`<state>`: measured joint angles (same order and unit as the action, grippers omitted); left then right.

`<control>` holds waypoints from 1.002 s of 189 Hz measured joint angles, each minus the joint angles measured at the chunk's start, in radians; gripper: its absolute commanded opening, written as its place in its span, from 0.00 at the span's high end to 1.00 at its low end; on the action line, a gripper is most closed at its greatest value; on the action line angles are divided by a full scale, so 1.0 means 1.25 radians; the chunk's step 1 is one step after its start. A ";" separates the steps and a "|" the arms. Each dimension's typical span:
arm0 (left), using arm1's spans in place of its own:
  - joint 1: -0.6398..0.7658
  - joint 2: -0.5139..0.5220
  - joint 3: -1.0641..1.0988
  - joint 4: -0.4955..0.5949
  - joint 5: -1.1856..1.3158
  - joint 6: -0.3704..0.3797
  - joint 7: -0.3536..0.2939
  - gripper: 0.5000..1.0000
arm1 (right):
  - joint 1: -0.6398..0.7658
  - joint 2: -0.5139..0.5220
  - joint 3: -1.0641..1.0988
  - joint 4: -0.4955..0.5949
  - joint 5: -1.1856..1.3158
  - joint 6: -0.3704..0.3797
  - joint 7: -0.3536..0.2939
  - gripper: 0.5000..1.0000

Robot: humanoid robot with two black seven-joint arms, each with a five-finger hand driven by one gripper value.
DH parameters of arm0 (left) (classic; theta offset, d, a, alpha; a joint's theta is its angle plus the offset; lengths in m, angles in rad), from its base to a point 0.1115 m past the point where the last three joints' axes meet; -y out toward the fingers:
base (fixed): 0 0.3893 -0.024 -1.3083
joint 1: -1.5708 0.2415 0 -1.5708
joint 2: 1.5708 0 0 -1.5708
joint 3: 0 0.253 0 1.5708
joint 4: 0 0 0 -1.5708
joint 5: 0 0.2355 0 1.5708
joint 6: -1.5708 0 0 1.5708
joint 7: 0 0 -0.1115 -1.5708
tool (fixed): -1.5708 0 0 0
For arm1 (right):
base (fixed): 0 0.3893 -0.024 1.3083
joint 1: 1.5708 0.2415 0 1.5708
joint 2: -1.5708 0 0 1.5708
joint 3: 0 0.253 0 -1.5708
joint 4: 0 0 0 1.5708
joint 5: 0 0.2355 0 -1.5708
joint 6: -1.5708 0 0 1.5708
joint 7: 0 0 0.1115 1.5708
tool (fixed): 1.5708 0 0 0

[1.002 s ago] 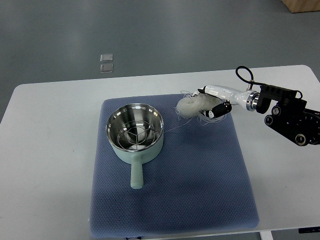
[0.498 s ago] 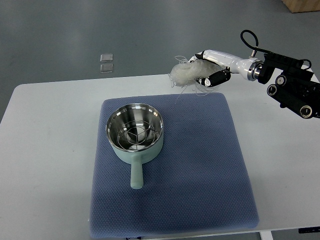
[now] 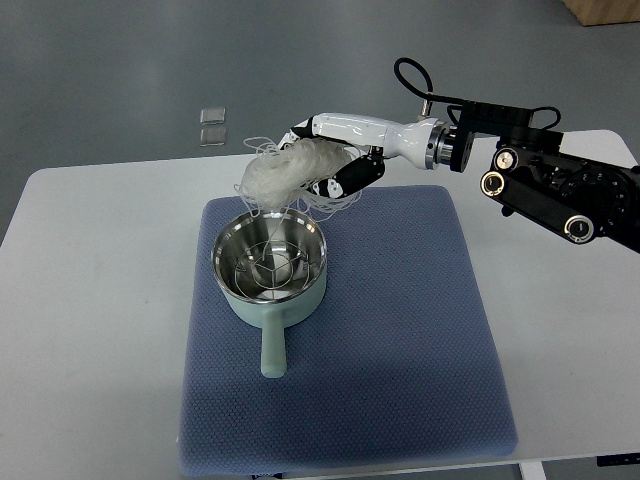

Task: Put vermicelli into pot with right hand
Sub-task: 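Lower the vermicelli into the steel pot and open the right hand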

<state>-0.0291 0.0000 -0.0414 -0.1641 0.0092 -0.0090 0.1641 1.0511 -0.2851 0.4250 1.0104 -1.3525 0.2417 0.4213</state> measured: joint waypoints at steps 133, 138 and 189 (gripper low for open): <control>0.000 0.000 0.000 0.000 0.000 0.000 0.000 0.00 | -0.088 0.104 -0.010 -0.060 -0.011 -0.029 -0.012 0.47; 0.000 0.000 0.000 0.000 0.000 0.000 0.000 0.00 | -0.089 0.104 -0.010 -0.064 -0.011 -0.032 -0.012 0.45; 0.000 0.000 0.000 0.000 0.000 0.000 0.000 0.00 | -0.098 0.104 -0.010 -0.083 -0.006 -0.044 -0.012 0.21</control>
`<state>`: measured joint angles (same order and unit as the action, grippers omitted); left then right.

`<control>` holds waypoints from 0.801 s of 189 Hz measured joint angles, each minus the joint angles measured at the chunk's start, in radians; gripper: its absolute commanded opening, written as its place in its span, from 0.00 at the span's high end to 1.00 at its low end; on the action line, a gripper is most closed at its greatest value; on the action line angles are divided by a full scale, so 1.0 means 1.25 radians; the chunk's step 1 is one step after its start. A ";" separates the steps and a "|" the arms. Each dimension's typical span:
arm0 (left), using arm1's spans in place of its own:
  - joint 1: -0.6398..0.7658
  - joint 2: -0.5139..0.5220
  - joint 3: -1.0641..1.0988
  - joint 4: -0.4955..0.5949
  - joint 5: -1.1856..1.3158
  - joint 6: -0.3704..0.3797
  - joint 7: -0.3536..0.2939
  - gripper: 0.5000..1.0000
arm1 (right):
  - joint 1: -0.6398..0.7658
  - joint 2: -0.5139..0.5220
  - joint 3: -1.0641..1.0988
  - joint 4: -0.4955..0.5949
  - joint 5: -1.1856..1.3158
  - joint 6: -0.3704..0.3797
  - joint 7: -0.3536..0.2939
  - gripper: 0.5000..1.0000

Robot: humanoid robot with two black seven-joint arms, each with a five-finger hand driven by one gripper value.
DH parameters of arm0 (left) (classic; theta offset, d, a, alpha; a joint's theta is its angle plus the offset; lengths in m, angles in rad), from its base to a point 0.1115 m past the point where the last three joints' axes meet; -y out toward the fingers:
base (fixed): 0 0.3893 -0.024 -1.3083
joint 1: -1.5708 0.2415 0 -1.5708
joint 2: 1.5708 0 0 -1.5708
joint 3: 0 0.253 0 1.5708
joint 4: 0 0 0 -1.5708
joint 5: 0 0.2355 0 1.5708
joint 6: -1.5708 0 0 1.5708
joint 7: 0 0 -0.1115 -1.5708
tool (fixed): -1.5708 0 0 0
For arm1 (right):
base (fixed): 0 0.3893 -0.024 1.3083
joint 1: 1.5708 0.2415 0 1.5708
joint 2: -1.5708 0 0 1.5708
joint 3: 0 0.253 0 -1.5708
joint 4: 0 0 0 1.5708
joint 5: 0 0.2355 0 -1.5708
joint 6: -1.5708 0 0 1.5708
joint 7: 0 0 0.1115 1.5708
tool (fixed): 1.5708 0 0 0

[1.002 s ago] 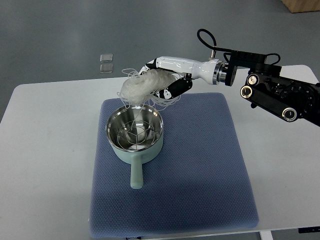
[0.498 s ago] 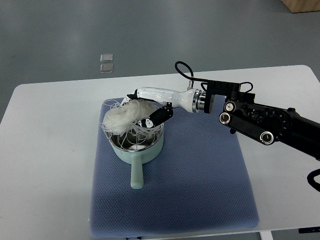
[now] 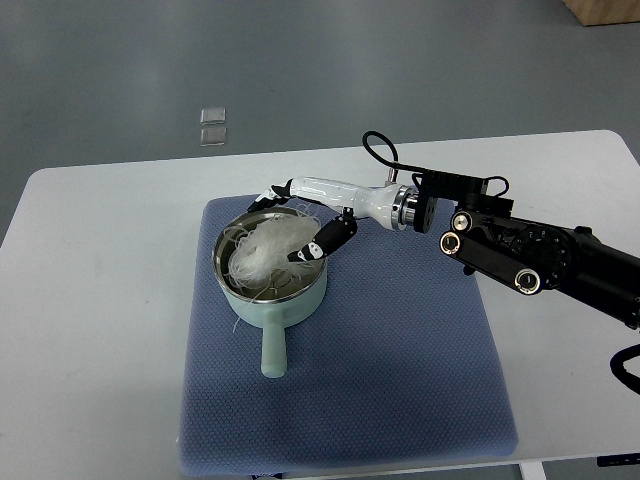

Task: Put vermicelli into pot with right hand

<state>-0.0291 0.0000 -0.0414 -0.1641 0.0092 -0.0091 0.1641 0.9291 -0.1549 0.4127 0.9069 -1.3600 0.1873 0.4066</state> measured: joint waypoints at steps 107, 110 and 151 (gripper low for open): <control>0.000 0.000 0.000 0.000 0.000 0.000 0.000 0.00 | 0.000 -0.016 0.112 0.006 0.078 0.027 0.010 0.15; 0.000 0.000 0.000 0.000 0.000 0.000 0.000 0.00 | 0.000 -0.016 0.121 0.006 0.090 0.028 0.010 0.15; 0.000 0.000 -0.001 0.000 0.000 0.000 0.000 0.00 | -0.030 -0.006 0.194 -0.026 0.266 0.009 0.009 0.15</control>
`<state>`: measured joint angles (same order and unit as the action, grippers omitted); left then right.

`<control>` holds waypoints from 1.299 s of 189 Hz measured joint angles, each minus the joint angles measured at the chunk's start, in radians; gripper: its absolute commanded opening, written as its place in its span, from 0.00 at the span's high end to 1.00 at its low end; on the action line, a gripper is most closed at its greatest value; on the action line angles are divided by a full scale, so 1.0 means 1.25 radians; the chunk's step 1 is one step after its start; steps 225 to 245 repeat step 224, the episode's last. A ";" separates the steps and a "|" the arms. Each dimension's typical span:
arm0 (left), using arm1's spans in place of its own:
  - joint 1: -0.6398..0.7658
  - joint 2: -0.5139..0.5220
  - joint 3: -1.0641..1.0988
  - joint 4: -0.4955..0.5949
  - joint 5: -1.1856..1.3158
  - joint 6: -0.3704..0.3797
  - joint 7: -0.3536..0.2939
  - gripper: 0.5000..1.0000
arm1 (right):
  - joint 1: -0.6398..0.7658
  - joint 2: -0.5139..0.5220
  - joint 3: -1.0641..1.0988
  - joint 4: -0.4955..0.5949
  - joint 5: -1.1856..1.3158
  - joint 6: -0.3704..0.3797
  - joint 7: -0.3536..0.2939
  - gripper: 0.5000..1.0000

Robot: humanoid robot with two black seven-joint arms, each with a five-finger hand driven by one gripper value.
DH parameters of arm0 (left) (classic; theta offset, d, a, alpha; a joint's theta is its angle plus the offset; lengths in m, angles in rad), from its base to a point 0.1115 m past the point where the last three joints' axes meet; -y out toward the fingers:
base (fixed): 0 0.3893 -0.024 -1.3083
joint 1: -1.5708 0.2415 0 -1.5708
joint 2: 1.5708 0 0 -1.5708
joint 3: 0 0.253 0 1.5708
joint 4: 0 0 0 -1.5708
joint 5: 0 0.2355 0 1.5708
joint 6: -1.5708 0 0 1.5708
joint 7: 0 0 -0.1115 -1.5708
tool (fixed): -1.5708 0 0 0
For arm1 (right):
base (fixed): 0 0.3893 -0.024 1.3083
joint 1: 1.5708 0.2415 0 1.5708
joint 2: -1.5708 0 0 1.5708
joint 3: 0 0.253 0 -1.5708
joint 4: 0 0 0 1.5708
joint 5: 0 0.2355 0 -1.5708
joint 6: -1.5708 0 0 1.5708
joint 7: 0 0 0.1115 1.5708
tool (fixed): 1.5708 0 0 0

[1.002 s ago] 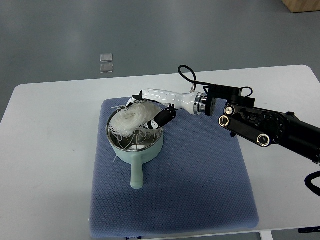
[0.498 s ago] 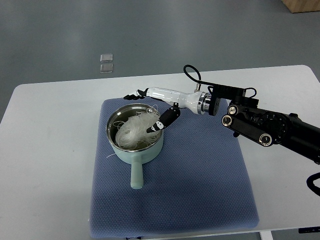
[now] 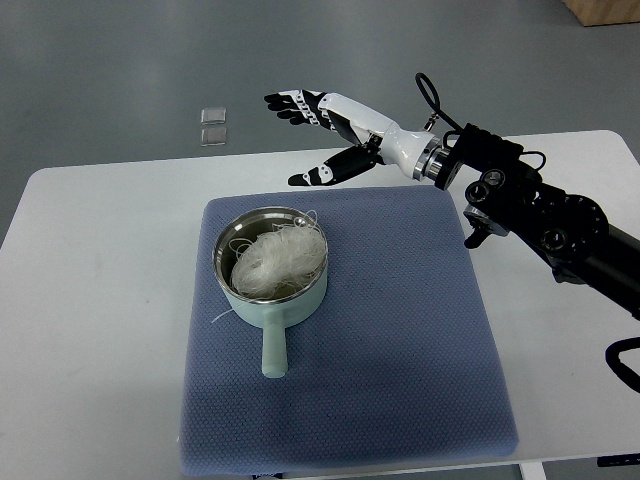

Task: Put vermicelli into pot with right hand

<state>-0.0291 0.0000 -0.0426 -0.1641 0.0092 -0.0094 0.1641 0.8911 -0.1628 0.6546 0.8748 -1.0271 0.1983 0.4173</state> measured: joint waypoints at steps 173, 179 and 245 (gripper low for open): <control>0.000 0.000 0.000 0.000 0.000 0.000 0.000 0.00 | -0.149 0.055 0.159 -0.184 0.669 -0.097 0.002 0.14; 0.000 0.000 0.000 0.000 0.000 0.000 0.000 0.00 | -0.149 0.056 0.159 -0.190 0.669 -0.097 0.003 0.14; 0.000 0.000 0.000 0.000 0.000 0.000 0.000 0.00 | -0.152 0.058 0.153 -0.212 0.668 -0.101 0.027 0.14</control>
